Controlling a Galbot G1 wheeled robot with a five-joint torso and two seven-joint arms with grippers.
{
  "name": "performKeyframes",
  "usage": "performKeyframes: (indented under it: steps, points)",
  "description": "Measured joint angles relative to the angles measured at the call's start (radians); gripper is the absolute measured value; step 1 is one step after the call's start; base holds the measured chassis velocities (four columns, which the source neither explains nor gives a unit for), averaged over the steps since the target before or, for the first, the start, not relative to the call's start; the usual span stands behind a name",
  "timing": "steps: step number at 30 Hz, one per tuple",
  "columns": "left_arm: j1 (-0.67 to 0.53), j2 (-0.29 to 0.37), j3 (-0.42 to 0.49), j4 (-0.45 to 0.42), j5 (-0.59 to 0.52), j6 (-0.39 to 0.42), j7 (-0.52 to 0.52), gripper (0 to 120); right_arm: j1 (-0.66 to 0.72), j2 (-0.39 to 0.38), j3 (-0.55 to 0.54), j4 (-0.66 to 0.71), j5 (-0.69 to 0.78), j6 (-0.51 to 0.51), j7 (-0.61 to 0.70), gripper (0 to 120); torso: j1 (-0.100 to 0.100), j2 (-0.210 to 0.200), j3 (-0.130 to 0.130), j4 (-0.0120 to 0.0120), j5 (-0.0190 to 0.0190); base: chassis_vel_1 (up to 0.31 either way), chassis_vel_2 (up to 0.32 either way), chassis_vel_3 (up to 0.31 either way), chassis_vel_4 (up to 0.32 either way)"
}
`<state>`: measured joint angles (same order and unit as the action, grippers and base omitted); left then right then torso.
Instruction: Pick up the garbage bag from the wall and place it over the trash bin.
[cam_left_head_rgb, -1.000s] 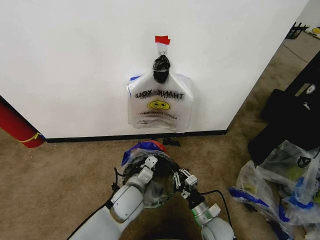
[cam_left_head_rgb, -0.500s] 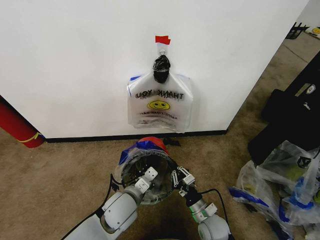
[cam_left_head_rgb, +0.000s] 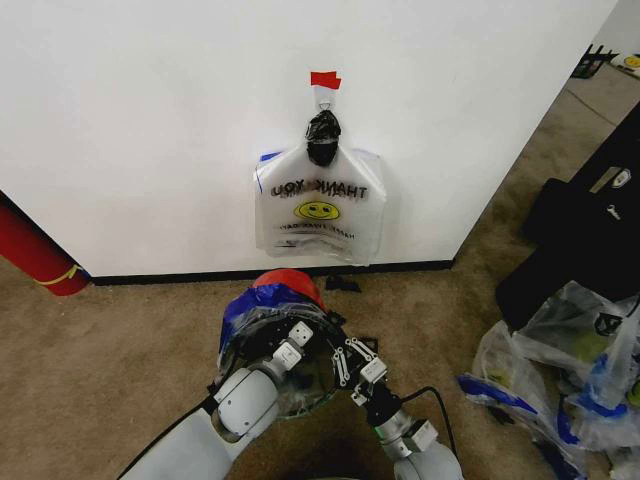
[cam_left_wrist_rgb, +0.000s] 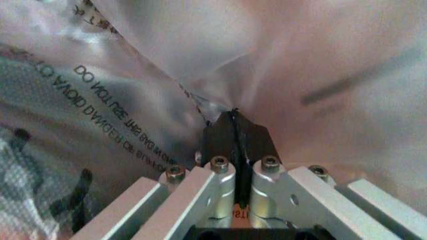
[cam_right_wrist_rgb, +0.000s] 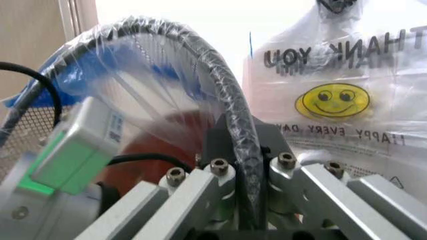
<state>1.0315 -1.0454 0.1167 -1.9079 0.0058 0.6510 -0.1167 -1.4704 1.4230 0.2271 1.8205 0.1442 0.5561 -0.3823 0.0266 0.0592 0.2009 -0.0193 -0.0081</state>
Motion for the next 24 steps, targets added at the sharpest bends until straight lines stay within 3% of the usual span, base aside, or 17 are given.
performKeyframes:
  steps: [8,16,20,24]
  points:
    - [0.091,0.044,-0.024,-0.110,-0.023,-0.004,0.004,0,0.048,0.024,-0.008,-0.079,0.095,-0.034,0.060,0,0.000,0.000,0.000,0.0000,0.0001,0.000,0.000,0.000,0.000]
    - [0.206,0.096,-0.048,-0.275,-0.079,-0.004,0.014,0,0.100,0.015,-0.014,-0.128,0.382,-0.152,0.094,0,0.000,0.000,0.000,0.0001,0.0002,0.000,0.000,0.000,0.000]
    - [0.282,0.129,-0.087,-0.455,-0.112,-0.023,0.025,19,0.153,-0.018,0.040,-0.218,0.560,-0.191,-0.025,0,0.000,0.000,0.000,0.0001,0.0004,0.000,0.000,0.000,0.000]
    - [0.294,0.149,-0.120,-0.531,-0.139,-0.037,0.027,30,0.172,-0.040,0.075,-0.269,0.598,-0.189,-0.129,0,0.000,0.000,0.000,-0.0001,0.0002,0.000,0.000,0.000,0.000]
